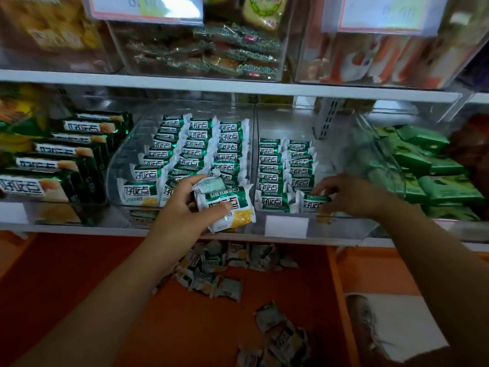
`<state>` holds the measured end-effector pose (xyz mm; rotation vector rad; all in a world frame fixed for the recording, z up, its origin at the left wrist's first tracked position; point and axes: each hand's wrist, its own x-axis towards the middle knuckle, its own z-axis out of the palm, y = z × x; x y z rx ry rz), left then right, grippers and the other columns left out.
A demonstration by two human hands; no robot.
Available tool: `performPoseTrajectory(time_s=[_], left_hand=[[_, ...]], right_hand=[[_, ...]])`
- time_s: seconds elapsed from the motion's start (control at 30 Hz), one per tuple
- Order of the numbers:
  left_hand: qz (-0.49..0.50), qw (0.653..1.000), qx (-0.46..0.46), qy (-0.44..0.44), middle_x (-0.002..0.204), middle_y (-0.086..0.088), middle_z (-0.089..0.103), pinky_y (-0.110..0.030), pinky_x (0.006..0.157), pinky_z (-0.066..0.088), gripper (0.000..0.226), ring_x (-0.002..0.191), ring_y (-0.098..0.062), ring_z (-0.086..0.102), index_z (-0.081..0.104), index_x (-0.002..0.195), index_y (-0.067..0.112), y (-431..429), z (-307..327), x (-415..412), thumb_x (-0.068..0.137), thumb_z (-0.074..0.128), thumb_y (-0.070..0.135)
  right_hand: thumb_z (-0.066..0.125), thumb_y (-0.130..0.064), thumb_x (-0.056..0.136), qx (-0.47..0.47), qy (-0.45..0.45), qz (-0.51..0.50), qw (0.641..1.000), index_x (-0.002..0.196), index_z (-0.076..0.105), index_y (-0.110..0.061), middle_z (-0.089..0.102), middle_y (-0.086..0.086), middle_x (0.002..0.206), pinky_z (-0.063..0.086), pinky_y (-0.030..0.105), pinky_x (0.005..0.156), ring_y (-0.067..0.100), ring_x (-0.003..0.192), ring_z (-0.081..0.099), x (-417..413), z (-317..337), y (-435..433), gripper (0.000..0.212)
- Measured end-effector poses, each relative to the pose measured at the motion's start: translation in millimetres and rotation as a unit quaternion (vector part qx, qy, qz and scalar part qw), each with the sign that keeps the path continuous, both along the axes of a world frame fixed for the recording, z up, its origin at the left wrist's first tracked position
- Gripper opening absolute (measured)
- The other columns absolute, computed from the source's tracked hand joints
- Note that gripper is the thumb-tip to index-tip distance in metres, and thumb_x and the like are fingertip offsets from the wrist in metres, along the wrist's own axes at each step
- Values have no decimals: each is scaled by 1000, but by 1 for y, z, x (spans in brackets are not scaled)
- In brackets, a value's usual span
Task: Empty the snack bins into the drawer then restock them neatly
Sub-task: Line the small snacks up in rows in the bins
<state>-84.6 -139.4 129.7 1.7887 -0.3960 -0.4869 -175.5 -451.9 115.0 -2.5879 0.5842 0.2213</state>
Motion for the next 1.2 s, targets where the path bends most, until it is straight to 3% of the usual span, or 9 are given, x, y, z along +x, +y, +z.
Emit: performPoseTrajectory(time_s=[0.17,0.4,0.6,0.67,0.77,0.87,0.97,1.07,1.2], left_hand=[[-10,1000,2,0,148,18,36,-51,109,38,60,138,-15,35,44,120,61,-7,-1,3,70,76,51],[-25,1000,12,-11,150,15,38,-55,107,40,77,136,-22,41,44,123,63,-9,2,3,52,73,67],[-28,999,19,-16,149,15,38,-52,107,41,64,135,-13,38,43,114,68,-10,14,-9,59,74,64],[-31,999,15,-8,146,14,42,-52,104,44,58,133,-17,44,42,103,75,-12,16,-11,56,74,66],[-42,999,-2,3,137,11,52,-48,94,53,60,120,-21,56,45,102,74,-14,16,-14,50,76,73],[-40,999,-7,-1,141,12,49,-47,95,52,78,123,-19,54,44,122,62,-16,14,-17,52,77,76],[-41,998,-41,36,141,10,49,-50,99,48,79,106,-15,66,45,127,56,-13,13,-18,57,79,68],[-29,997,-48,50,134,4,55,-45,88,56,55,84,-14,73,49,126,51,-10,13,-12,79,76,47],[-5,998,-42,46,120,2,62,-42,79,60,43,79,-16,73,51,127,41,-10,8,-2,92,65,20]], right_hand=[[79,-22,78,-4,6,31,1000,118,65,-26,55,7,110,42,26,83,24,107,56,17,-15,0,42],[82,-23,75,-36,-24,14,999,104,60,-17,52,4,98,37,20,59,16,85,51,18,-19,1,37],[73,-33,83,-29,-140,-25,989,112,62,-26,54,4,109,46,29,86,18,101,57,5,15,20,31],[65,-35,88,82,-218,-14,972,105,63,-26,63,1,104,53,33,86,16,96,63,-3,38,53,19],[61,-39,84,315,-185,41,930,121,57,-30,66,2,104,58,31,82,11,91,67,-18,56,108,39],[68,-31,83,316,-190,50,928,115,55,-35,67,4,94,57,35,79,17,87,67,-23,47,127,35],[72,-14,83,324,-217,-10,921,101,59,-24,70,9,92,56,38,76,28,86,67,-21,47,112,24],[72,-6,81,329,-262,-81,904,92,51,-12,69,6,94,54,21,62,20,74,69,-24,58,76,24],[78,-17,78,173,-161,-62,970,105,58,-23,62,0,114,49,13,63,15,78,68,-24,51,18,35]])
